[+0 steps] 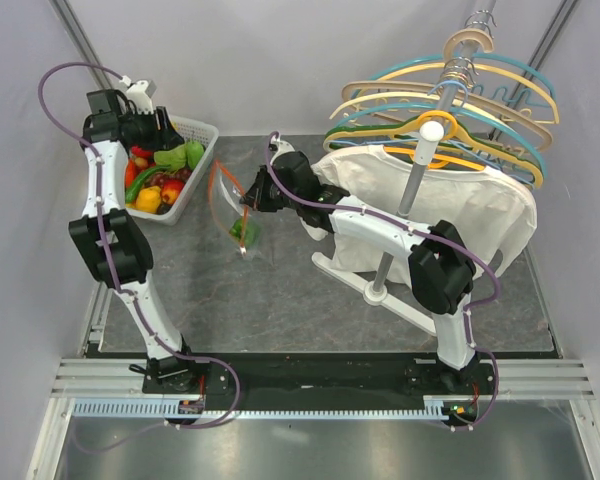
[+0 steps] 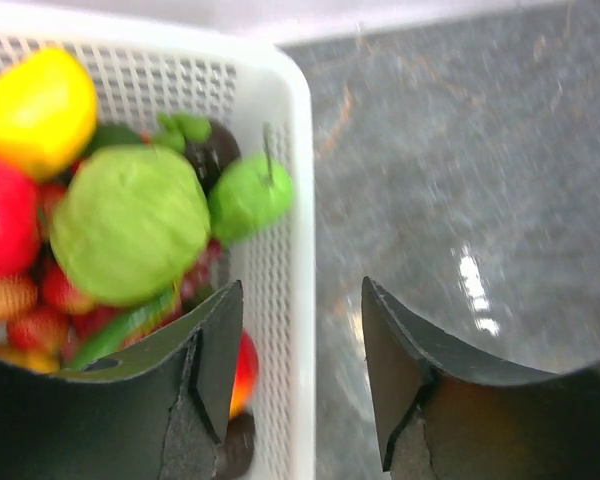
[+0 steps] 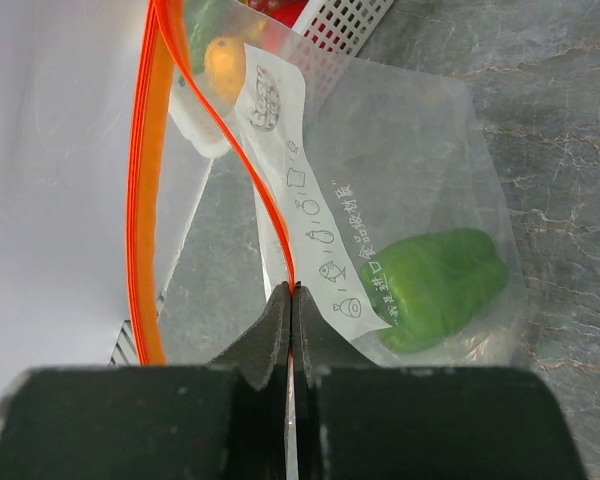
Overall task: Place the food in the zip-top bag and seal the zipper
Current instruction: Pick up the fake vegetable from the bin.
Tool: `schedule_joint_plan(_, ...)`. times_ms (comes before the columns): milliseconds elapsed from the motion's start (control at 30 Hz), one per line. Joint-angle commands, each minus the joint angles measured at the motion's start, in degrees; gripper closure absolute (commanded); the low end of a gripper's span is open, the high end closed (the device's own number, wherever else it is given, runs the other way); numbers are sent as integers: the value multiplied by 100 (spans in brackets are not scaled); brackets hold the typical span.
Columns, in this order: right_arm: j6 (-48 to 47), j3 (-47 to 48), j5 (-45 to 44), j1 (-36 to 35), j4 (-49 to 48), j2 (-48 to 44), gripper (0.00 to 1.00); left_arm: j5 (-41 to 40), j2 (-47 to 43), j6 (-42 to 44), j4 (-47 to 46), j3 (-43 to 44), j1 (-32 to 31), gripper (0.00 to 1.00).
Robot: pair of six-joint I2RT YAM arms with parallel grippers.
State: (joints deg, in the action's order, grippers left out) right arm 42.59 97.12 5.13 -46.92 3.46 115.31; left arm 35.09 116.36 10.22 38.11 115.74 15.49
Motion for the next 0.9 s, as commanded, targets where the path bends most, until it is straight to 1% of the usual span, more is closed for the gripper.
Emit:
schedule_joint_plan(0, -110, 9, 111, 33, -162, -70, 100, -35, 570, -643, -1463, 440, -116, 44)
schedule_joint_plan(133, -93, 0, 164, 60, -171, -61, 100, -90, 1186, -837, -1666, 1071, -195, 45)
schedule_joint_plan(267, -40, -114, 173, 86, -223, -70, 100, -222, 1398, -583, -1728, 1099, -362, 46)
schedule_joint_plan(300, -31, -141, 190, 95, -215, -70, 100, -239, 1425, -582, -1728, 1117, -388, 48)
schedule_joint_plan(400, -49, -185, 243, 112, -215, -61, 100, -423, 1539, -626, -1737, 1126, -397, 49)
schedule_joint_plan(533, -57, -132, 270, 139, -215, -43, 100, -451, 1627, -600, -1702, 1108, -406, 51)
schedule_joint_plan(667, -66, -97, 270, 157, -223, 0, 100, -424, 1671, -521, -1596, 1099, -415, 65)
schedule_joint_plan(700, -58, -97, 261, 165, -223, 1, 100, -433, 1662, -521, -1579, 1091, -415, 73)
schedule_joint_plan(767, -58, -88, 287, 165, -223, -8, 100, -424, 1645, -521, -1570, 1099, -415, 81)
schedule_joint_plan(800, -58, -97, 296, 165, -215, 9, 100, -424, 1610, -538, -1570, 1126, -415, 88)
schedule_joint_plan(867, -58, -114, 287, 165, -215, 9, 100, -415, 1583, -582, -1570, 1187, -415, 98)
